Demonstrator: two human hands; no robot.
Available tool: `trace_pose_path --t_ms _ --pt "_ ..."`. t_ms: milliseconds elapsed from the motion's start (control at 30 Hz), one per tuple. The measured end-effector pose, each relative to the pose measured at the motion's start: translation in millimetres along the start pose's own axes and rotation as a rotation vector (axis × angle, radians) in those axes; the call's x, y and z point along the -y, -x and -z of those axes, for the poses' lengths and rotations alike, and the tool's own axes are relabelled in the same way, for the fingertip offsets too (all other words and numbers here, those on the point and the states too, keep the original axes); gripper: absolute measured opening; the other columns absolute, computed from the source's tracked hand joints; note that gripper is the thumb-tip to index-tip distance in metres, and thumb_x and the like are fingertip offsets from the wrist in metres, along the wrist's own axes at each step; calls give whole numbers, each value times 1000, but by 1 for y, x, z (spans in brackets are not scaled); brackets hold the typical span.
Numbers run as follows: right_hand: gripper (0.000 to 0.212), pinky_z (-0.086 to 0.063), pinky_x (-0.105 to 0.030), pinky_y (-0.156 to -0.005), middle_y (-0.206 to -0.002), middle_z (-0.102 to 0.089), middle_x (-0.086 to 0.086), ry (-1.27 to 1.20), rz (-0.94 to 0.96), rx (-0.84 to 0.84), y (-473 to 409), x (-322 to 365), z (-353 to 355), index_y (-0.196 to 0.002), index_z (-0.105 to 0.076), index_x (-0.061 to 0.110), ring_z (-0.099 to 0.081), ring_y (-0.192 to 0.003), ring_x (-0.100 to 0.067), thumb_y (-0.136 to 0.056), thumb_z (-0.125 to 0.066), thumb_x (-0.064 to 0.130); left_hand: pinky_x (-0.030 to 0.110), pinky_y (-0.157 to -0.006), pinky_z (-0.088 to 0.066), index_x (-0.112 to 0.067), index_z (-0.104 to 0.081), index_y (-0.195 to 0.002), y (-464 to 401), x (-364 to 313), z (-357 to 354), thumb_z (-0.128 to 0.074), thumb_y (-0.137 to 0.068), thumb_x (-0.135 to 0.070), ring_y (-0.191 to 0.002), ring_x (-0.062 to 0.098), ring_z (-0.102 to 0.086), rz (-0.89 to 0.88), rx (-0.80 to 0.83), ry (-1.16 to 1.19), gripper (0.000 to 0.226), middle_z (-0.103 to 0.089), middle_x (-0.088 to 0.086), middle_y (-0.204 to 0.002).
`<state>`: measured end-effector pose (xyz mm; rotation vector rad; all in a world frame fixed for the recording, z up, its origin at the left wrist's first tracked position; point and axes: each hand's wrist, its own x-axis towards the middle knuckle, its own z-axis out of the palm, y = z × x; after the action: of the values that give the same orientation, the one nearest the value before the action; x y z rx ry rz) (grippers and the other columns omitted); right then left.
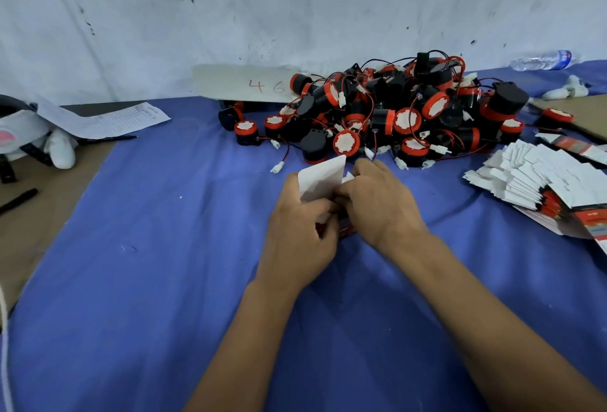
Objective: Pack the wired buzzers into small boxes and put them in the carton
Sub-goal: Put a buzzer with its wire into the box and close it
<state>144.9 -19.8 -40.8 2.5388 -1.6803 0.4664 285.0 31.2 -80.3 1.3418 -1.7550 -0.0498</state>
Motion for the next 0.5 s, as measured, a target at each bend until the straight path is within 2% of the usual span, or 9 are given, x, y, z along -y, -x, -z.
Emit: trace_pose_path --t_ms 67,133,167,200,267,300,367,433,500 --pt "30 -28 -26 -81 -102 -40 -2 7 49 92 0 -5 4 -109 -73 23 -32 -108 -22 -105 -44 21 22 -75 -47 -19 -78 -86 -1 0 0 -59 -84 -24 -104 16 -57 26 4 -30 20 -36 -5 -133" --pt "34 -15 -25 -78 -95 -40 -1 -20 97 198 2 -7 10 -108 -71 18 -15 -87 -15 -105 -37 18 24 -74 -47 -20 -79 -88 -1 -1 0 -60 -84 -24 -105 17 -57 31 9 -45 20 -32 -6 -136" --pt "35 -12 -25 -76 -92 -40 0 -44 105 250 3 -7 13 -107 -70 16 -11 -81 -14 -105 -35 17 25 -75 -48 -21 -80 -90 -1 0 0 -61 -84 -23 -105 16 -55 32 11 -39 20 -33 -5 -137" --pt "35 -13 -25 -77 -90 -41 1 -72 100 289 3 -7 14 -107 -69 15 -12 -83 -14 -105 -34 15 27 -76 -50 -22 -80 -92 -1 0 0 -62 -84 -23 -106 14 -53 32 13 -30 20 -36 -2 -139" --pt "33 -27 -25 -82 -86 -49 -1 -131 76 314 3 -8 16 -98 -69 12 -32 -91 -18 -105 -37 12 29 -77 -53 -24 -81 -93 -1 0 1 -62 -84 -22 -107 15 -53 31 16 -22 21 -41 3 -138" --pt "31 -35 -26 -74 -82 -54 -2 -187 36 304 2 -9 16 -90 -70 10 -43 -87 -21 -104 -42 11 31 -76 -54 -24 -81 -94 0 -1 1 -62 -84 -21 -107 17 -55 29 16 -24 21 -41 1 -136" --pt "27 -44 -28 -60 -75 -64 -6 -277 -46 236 1 -10 16 -83 -74 9 -55 -77 -24 -99 -53 10 34 -74 -56 -23 -81 -93 -1 -2 3 -62 -85 -20 -105 18 -56 21 8 -34 21 -38 -2 -133" --pt "18 -56 -38 -65 -77 -73 -6 -293 -96 132 0 -11 18 -82 -80 13 -64 -76 -24 -90 -65 8 32 -73 -55 -21 -81 -93 -1 -3 3 -61 -85 -22 -106 16 -52 13 -1 -33 22 -35 -5 -131" --pt "16 -60 -39 -69 -77 -75 -3 -311 -111 76 -2 -9 21 -78 -81 18 -68 -76 -23 -83 -71 6 25 -75 -51 -20 -82 -95 -1 -2 3 -62 -85 -23 -110 16 -50 3 -1 -20 23 -35 -5 -132"
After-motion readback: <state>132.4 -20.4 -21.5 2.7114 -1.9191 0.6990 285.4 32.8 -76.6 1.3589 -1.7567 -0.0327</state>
